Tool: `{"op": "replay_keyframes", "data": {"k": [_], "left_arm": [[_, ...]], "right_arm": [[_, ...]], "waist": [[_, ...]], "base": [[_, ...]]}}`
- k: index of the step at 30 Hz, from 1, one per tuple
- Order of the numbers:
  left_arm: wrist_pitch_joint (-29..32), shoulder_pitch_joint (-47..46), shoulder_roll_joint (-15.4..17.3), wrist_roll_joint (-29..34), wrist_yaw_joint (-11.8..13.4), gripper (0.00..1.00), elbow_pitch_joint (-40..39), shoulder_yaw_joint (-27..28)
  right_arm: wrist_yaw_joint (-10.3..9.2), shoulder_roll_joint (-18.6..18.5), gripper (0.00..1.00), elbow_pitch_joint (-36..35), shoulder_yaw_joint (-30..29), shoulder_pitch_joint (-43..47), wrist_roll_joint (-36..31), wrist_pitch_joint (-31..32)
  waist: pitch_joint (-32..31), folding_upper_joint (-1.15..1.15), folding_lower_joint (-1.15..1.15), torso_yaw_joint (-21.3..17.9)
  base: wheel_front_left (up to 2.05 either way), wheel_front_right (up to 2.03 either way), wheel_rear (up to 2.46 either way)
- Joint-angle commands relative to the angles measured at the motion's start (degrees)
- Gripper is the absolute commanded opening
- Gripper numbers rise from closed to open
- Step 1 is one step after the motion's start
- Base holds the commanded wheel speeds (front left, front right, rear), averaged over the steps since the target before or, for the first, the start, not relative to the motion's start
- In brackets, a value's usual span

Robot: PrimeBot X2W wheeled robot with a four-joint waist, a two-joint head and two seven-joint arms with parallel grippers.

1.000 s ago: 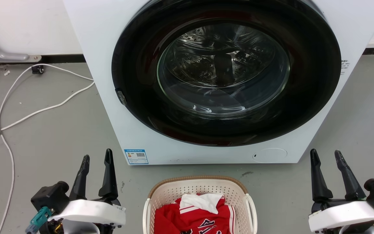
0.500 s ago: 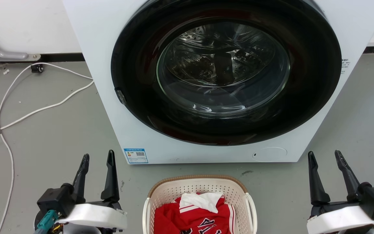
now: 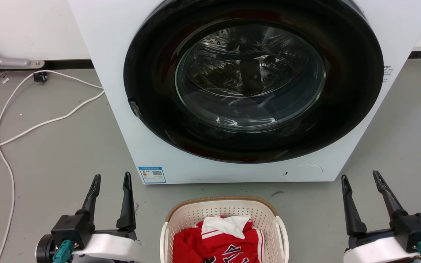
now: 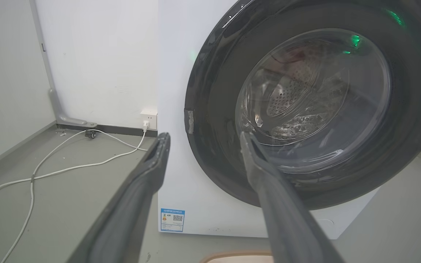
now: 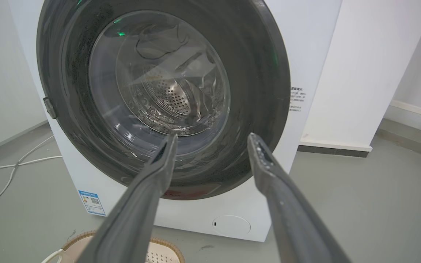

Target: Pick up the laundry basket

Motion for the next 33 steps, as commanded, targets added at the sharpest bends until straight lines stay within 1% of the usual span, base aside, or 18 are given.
{"op": "replay_keyframes", "data": {"k": [1,17,28,33], "left_arm": [[-0.43,0.53,0.15,1.33,0.21,1.00,-0.22,-0.03],[-2.11,1.37,0.15,7.56,1.71,1.00,0.25,-0.56],[-2.04,1.68,0.15,7.02,2.65,1.00,0.59,-0.33],[-1.99,1.69,0.15,7.12,2.66,1.00,0.74,-0.36]], "right_arm": [[-0.02,-0.31,1.00,-0.17,0.06,0.87,-1.65,-0.49],[-0.03,-0.34,1.00,0.06,-0.11,1.65,-8.21,-2.13],[-0.03,-0.33,1.00,0.84,-0.58,1.77,-5.76,-2.04],[-0.03,-0.32,1.00,1.09,-0.54,1.86,-5.30,-2.04]], "waist": [[0.02,0.00,0.00,-0.03],[0.14,0.00,0.00,0.05],[-0.09,0.00,0.00,0.01],[-0.08,0.00,0.00,0.13]], "base": [[0.00,0.00,0.00],[0.00,0.00,0.00],[0.00,0.00,0.00],[0.00,0.00,0.00]]}}
